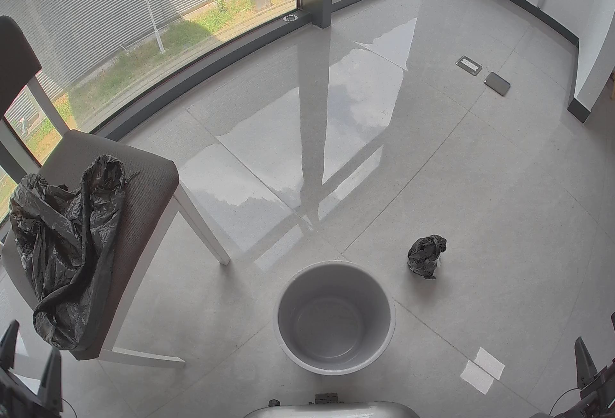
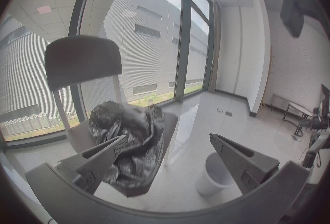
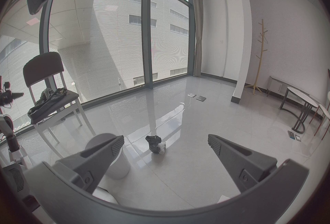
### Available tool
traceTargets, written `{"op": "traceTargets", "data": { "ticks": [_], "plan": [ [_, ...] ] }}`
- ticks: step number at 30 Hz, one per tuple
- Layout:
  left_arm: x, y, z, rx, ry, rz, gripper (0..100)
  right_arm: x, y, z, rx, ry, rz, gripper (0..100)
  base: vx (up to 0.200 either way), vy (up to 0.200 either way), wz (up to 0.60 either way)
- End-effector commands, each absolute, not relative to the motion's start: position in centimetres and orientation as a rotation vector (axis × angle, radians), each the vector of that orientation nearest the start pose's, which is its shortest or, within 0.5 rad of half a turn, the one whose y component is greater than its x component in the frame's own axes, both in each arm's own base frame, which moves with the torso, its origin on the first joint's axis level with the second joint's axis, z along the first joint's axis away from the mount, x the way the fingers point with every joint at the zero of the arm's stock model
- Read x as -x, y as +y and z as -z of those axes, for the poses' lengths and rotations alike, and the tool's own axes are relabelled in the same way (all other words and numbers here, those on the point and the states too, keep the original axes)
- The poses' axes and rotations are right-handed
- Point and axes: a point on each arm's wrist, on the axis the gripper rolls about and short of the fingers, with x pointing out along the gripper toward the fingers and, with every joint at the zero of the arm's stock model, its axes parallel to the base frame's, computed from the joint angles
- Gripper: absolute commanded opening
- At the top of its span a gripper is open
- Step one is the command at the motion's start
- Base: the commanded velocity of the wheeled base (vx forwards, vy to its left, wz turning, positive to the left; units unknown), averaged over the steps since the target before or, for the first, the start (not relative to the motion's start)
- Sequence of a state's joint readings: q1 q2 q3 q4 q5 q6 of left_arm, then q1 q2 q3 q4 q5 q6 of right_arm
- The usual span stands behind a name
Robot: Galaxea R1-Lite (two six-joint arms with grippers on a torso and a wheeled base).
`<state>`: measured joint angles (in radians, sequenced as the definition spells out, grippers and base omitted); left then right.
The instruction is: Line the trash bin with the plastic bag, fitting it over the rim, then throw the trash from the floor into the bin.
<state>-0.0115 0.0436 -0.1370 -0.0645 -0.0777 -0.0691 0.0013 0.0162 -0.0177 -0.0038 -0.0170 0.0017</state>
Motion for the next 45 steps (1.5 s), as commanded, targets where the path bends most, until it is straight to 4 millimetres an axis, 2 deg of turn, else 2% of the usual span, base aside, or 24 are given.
{"op": "traceTargets", "data": {
  "ticks": [1, 2, 3, 6, 7, 8, 10, 13, 19, 21, 25, 28, 32, 33, 34, 39, 43, 45],
  "plan": [
    [2.0, -0.1, -18.5, 0.102, -0.117, 0.080, 100, 2.2, 0.0, -7.6, -0.002, 0.000, 0.015, 100, 0.000, 0.000, 0.00],
    [2.0, -0.1, -18.5, 0.102, -0.117, 0.080, 100, 2.2, 0.0, -7.6, -0.002, 0.000, 0.015, 100, 0.000, 0.000, 0.00],
    [1.4, 0.1, -20.8, 0.107, -0.092, -0.001, 100, 2.2, 0.0, -7.6, -0.002, 0.000, 0.015, 100, 0.000, 0.000, 0.00],
    [1.5, 0.2, -22.0, 0.107, -0.060, -0.054, 100, 2.2, 0.0, -7.6, -0.002, 0.000, 0.015, 100, 0.000, 0.000, 0.00],
    [2.1, 0.4, -24.0, 0.101, 0.013, -0.131, 100, 2.2, 0.0, -7.6, -0.002, 0.000, 0.015, 100, 0.000, 0.000, 0.00],
    [2.2, 0.4, -24.2, 0.101, 0.025, -0.141, 100, 2.2, 0.0, -7.6, -0.002, 0.000, 0.015, 100, 0.000, 0.000, 0.00],
    [2.7, 0.5, -25.4, 0.086, 0.187, -0.242, 100, 2.2, 0.0, -7.6, -0.002, 0.000, 0.017, 100, 0.000, 0.000, 0.00],
    [3.0, 0.6, -25.6, 0.099, 0.313, -0.325, 100, 2.2, 0.0, -7.6, -0.002, 0.000, 0.015, 100, 0.000, 0.000, 0.00],
    [3.0, 0.5, -23.4, 0.089, 0.589, -0.391, 100, 2.2, 0.0, -7.6, -0.002, 0.000, 0.015, 100, 0.000, 0.000, 0.00],
    [2.9, 0.5, -23.1, 0.089, 0.607, -0.397, 100, 2.2, 0.0, -7.6, -0.002, 0.000, 0.015, 100, 0.000, 0.000, 0.00],
    [1.5, 0.5, -21.2, 0.116, 0.724, -0.443, 100, 2.2, 0.0, -7.6, -0.002, 0.000, 0.017, 100, 0.000, 0.000, 0.00],
    [0.9, 0.6, -20.6, 0.143, 0.740, -0.453, 100, 2.2, 0.0, -7.6, -0.002, 0.000, 0.015, 100, 0.000, 0.000, 0.00],
    [-0.5, 0.7, -18.3, 0.190, 0.765, -0.477, 100, 2.2, 0.0, -7.6, -0.005, 0.000, 0.017, 100, 0.000, 0.000, 0.00],
    [-0.5, 0.7, -18.3, 0.190, 0.765, -0.477, 100, 2.2, 0.0, -7.6, -0.005, 0.000, 0.017, 100, 0.000, 0.000, 0.00],
    [-1.2, 0.7, -17.7, 0.240, 0.783, -0.493, 100, 2.2, 0.0, -7.6, -0.005, 0.000, 0.017, 100, 0.000, 0.000, 0.00],
    [-2.6, 0.8, -17.3, 0.344, 0.809, -0.518, 100, 2.2, 0.0, -7.6, -0.006, -0.002, 0.017, 100, 0.000, 0.000, 0.00],
    [-3.3, 0.8, -16.3, 0.384, 0.840, -0.524, 100, 2.2, -0.1, -7.6, -0.008, -0.002, 0.020, 100, 0.000, 0.000, 0.00],
    [-4.3, 1.1, -15.5, 0.407, 0.838, -0.543, 100, 2.2, -0.1, -7.6, -0.006, -0.002, 0.020, 100, 0.000, 0.000, 0.00]
  ]
}}
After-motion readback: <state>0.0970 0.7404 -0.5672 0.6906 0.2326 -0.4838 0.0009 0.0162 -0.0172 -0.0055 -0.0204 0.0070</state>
